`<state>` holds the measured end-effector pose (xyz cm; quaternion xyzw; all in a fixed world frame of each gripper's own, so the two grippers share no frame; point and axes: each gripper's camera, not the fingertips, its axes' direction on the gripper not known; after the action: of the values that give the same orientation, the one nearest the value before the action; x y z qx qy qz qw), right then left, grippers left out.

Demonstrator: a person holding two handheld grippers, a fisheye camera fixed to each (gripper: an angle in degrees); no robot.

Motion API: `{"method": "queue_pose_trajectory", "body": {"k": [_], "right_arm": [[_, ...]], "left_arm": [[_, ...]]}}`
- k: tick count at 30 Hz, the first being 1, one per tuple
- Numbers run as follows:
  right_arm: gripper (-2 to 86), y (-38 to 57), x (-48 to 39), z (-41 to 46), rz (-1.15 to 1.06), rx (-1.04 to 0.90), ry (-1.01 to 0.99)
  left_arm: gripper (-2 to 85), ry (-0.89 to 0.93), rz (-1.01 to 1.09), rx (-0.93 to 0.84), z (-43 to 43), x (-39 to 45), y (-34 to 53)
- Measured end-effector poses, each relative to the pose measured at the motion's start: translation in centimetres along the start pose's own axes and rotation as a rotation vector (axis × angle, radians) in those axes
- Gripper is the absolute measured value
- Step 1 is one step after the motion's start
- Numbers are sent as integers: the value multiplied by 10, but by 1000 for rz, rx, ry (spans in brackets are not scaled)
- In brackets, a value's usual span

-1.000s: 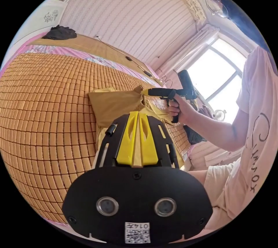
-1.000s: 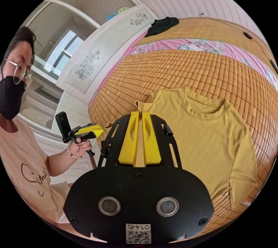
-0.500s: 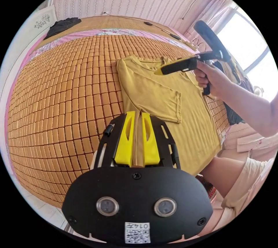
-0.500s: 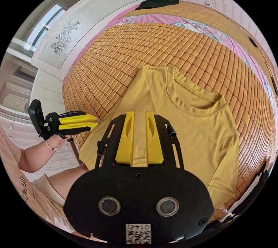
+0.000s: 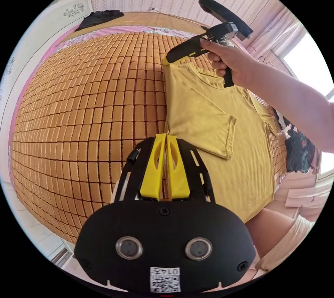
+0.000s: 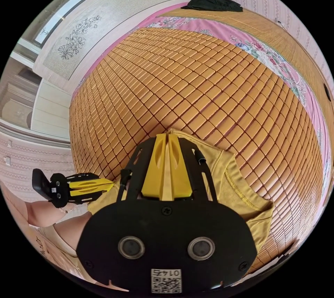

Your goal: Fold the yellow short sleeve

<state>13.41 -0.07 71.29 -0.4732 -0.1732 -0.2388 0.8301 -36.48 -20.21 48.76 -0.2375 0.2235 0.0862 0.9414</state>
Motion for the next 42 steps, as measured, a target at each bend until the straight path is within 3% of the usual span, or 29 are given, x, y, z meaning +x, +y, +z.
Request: {"method": "queue_pose_trajectory", "body": {"k": [3,7,12,17,22,25,31,34,37,42], "right_arm": [[17,-4,-4,3,-19,-48,-8],[68,17,-3,-32,13,37,59],[57,70,-15,-73,32,86,79],[-2,136,-77,-57,-46,-124,113],[-8,170,-106,-38,-57,-250,194],[-8,180,-124,-24,-118,-310,316],[-9,201,-145,-35,-136,-241,410],[-8,211,-137,-53,-71,-212,343],[-5,240,-122,-91,56,-37,262],[-4,301,-96,-121,181,-8,220]], "left_arm": [[30,11,-65,-10,9,-9,-4],[44,-14,-90,13,9,-7,-6],[42,122,-40,13,16,28,-12],[50,211,69,-95,57,84,-26],[52,217,113,-211,104,118,-33],[43,199,127,-163,115,124,-29],[42,184,176,-147,133,140,-31],[47,135,188,-149,139,151,-34],[46,87,214,-125,141,165,-33],[40,66,266,-165,162,190,-37]]}}
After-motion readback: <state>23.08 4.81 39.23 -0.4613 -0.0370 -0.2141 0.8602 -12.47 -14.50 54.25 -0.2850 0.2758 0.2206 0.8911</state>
